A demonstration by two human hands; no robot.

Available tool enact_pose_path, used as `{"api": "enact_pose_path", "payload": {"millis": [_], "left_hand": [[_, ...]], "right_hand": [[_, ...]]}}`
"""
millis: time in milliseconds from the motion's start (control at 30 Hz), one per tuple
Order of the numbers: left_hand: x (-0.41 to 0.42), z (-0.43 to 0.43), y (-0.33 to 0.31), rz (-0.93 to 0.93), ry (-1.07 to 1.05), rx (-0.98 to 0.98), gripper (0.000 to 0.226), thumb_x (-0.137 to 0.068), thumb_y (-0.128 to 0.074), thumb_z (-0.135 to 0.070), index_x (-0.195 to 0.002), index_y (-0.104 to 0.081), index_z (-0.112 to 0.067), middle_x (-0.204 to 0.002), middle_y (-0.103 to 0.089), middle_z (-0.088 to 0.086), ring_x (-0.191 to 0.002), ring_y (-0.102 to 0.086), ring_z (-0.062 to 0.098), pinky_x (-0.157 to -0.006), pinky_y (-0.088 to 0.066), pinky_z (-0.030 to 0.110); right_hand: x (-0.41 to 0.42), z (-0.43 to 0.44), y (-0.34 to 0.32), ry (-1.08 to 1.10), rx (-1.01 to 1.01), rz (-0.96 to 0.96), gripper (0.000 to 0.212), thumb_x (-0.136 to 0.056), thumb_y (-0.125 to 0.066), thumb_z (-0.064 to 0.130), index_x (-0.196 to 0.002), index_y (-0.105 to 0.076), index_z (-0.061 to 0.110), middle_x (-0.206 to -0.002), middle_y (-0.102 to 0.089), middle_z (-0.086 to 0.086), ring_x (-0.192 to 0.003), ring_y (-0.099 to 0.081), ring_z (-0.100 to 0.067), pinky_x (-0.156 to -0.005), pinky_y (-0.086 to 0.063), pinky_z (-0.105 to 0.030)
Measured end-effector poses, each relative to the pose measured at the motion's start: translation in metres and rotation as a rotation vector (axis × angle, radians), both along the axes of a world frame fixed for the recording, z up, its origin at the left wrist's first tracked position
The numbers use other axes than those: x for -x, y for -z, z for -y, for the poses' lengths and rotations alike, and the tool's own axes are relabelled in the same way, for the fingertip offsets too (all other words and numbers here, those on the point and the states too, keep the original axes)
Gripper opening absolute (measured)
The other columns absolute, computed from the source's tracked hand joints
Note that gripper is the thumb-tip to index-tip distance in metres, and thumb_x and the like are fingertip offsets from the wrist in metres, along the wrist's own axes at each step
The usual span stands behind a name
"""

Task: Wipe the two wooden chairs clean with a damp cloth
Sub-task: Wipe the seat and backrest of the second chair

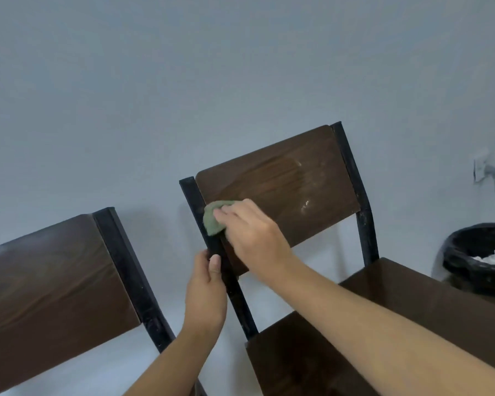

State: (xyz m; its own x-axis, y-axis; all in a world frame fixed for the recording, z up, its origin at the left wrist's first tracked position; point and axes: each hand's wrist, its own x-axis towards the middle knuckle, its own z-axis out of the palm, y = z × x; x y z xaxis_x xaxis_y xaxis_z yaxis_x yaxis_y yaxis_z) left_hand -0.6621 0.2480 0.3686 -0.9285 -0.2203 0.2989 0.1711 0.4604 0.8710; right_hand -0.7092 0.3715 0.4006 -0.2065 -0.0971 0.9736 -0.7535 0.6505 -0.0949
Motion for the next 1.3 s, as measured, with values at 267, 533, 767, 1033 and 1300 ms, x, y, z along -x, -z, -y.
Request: {"api": "enact_pose_path", "payload": {"millis": [267, 533, 767, 1033, 1300], "left_hand": [[-0.005, -0.002, -0.006, 0.022, -0.01, 0.044, 0.03, -0.108, -0.029, -0.04, -0.125, -0.051, -0.03, -0.108, -0.067, -0.011, -0.103, -0.068, 0.016, -0.097, -0.057, 0.048], [-0.003, -0.004, 0.001, 0.013, -0.029, 0.083, 0.053, -0.089, -0.021, -0.064, -0.119, -0.05, -0.031, -0.11, -0.068, -0.003, -0.102, -0.07, 0.023, -0.094, -0.058, 0.052], [-0.002, -0.004, 0.002, 0.001, -0.042, 0.105, 0.05, -0.087, -0.02, -0.066, -0.11, -0.05, -0.033, -0.105, -0.069, 0.001, -0.098, -0.071, 0.026, -0.09, -0.059, 0.054], [-0.004, -0.006, 0.003, -0.02, -0.067, 0.137, 0.05, -0.087, -0.018, -0.065, -0.107, -0.049, -0.031, -0.098, -0.067, -0.003, -0.093, -0.07, 0.025, -0.088, -0.059, 0.053], [0.0, -0.005, 0.006, -0.059, -0.089, 0.193, 0.047, -0.096, -0.019, -0.059, -0.101, -0.05, -0.024, -0.09, -0.065, 0.005, -0.087, -0.067, 0.031, -0.082, -0.059, 0.057]], "right_hand": [[-0.001, 0.043, -0.031, -0.038, 0.064, 0.021, 0.025, -0.085, -0.061, -0.012, -0.106, -0.071, -0.004, -0.094, -0.064, -0.014, -0.089, -0.059, -0.029, -0.077, -0.054, -0.041], [0.026, -0.111, 0.02, 0.255, 0.292, 0.22, 0.024, -0.09, -0.063, -0.005, -0.112, -0.072, 0.003, -0.101, -0.067, -0.012, -0.093, -0.064, -0.024, -0.084, -0.055, -0.03], [-0.001, -0.054, 0.041, 0.137, 0.232, 0.212, 0.028, -0.087, -0.069, -0.002, -0.114, -0.071, 0.005, -0.101, -0.066, -0.007, -0.096, -0.06, -0.015, -0.081, -0.057, -0.027], [0.01, -0.085, 0.046, 0.184, 0.371, 0.319, 0.029, -0.089, -0.064, -0.001, -0.116, -0.071, 0.008, -0.106, -0.066, -0.008, -0.099, -0.063, -0.022, -0.087, -0.056, -0.029], [-0.019, -0.028, 0.069, 0.145, 0.3, 0.296, 0.024, -0.091, -0.06, 0.005, -0.113, -0.069, 0.01, -0.101, -0.063, -0.003, -0.097, -0.057, -0.014, -0.084, -0.053, -0.023]]}}
